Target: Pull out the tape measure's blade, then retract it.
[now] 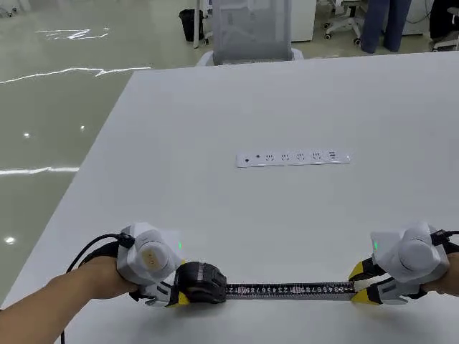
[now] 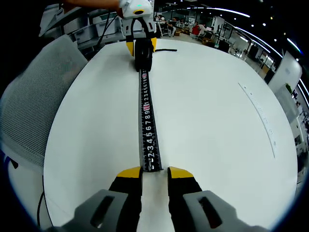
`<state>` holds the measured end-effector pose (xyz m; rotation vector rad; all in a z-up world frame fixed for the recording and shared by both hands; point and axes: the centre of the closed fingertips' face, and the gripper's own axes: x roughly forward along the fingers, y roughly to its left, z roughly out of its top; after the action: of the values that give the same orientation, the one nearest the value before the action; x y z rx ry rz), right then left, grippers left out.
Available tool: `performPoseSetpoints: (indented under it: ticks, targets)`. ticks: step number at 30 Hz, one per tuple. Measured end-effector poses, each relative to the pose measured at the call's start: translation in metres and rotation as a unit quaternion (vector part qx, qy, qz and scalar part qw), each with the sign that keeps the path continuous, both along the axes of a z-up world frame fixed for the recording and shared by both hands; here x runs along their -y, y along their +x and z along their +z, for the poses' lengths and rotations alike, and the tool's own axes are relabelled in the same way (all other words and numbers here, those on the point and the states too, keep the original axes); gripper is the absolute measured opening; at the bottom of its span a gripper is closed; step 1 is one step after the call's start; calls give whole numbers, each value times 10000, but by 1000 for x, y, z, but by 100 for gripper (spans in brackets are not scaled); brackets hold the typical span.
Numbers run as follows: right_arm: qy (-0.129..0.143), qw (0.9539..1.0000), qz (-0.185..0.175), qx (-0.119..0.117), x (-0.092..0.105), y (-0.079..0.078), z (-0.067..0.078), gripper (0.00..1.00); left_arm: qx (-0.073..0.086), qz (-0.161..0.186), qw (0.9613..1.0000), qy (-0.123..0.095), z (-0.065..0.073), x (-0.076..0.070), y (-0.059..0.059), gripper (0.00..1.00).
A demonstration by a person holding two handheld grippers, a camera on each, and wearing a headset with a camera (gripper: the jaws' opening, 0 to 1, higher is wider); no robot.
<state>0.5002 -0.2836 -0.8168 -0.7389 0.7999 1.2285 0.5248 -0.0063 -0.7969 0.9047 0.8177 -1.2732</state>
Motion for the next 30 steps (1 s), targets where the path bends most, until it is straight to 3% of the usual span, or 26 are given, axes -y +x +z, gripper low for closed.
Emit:
performPoseSetpoints:
  ticks: [6, 14, 24, 30]
  targets:
    - [-24, 9999, -151, 14, 3, -1, 3, 26, 7, 95, 10000, -22, 0, -1, -2, 39]
    - [38, 9986, -516, 102, 10, 0, 13, 31, -71, 468, 9988, -150, 5, -9, -9, 45]
    - [240, 9941, -1051, 75, 8, -9, 22, 39, -120, 1039, 9938, -387, 12, -14, -17, 55]
    - [261, 9916, -1256, 145, 5, -17, 25, 44, -174, 1453, 9871, -651, 16, -12, -24, 59]
